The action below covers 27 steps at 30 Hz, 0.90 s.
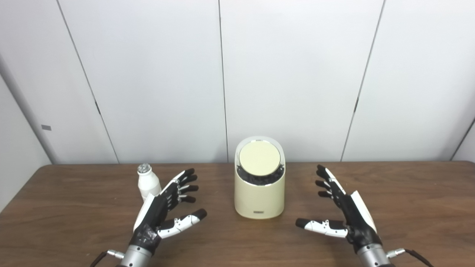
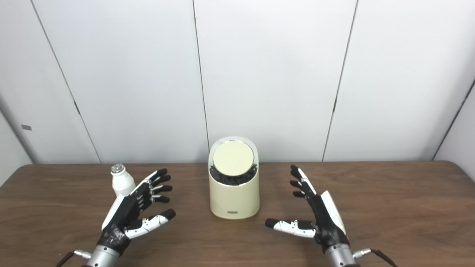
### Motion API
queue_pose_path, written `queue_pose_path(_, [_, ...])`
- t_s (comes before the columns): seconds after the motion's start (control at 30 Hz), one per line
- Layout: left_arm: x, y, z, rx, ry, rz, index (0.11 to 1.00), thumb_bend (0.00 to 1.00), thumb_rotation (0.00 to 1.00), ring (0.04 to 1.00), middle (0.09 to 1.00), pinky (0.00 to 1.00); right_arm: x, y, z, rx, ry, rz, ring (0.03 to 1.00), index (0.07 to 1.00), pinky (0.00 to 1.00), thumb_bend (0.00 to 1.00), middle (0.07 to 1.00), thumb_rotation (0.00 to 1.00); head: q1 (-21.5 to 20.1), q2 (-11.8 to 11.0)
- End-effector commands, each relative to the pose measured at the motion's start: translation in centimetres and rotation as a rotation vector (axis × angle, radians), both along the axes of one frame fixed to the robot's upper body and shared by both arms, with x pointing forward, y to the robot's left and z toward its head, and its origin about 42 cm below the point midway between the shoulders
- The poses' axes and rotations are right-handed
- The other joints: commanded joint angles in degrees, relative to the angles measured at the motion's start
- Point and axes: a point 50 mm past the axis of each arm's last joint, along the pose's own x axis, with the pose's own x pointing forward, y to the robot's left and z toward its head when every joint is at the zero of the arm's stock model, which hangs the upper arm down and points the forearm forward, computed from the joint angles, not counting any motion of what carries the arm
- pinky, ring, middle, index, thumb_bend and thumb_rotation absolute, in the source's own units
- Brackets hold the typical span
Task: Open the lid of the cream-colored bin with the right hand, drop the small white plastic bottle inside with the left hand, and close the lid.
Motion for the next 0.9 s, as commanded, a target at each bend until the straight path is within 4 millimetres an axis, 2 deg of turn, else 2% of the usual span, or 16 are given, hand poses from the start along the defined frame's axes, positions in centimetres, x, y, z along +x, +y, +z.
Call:
queue_pose_path(0.0, [1.0,0.0,1.9,-0.009,-0.072,-0.009,0.919,0.78,0.32,0.807,0.882,0.72,0.6,0.3,2.1,0.012,-0.079,0.021,0.871,0.953,0.79,0.86,0.932,0.36,0.0,0.0])
queue_pose_path(0.37, [0.9,0.0,1.8,-0.012,-0.066,-0.01,0.918,0.78,0.32,0.804,0.879,0.71,0.5,0.4,2.1,0.015,-0.082,0.023,0.861,0.948,0.78,0.86,0.929,0.37,-0.1,0.0])
queue_pose_path(0.57, [0.9,0.1,1.7,-0.009,-0.068,-0.011,0.917,0.77,0.32,0.801,0.879,0.7,0.4,0.6,2.2,0.047,-0.084,0.027,0.86,0.943,0.78,0.83,0.924,0.37,-0.1,-0.1])
queue_pose_path(0.77, [0.9,0.1,1.7,-0.013,-0.062,-0.016,0.918,0.76,0.31,0.804,0.88,0.7,0.4,1.6,3.7,0.065,-0.137,0.028,0.85,0.943,0.73,0.77,0.908,0.47,-0.3,-0.1])
queue_pose_path(0.87, [0.9,0.0,1.7,-0.017,-0.056,-0.018,0.92,0.76,0.31,0.808,0.881,0.69,1.1,2.2,4.8,0.066,-0.16,0.025,0.852,0.942,0.74,0.77,0.903,0.45,-0.4,0.0])
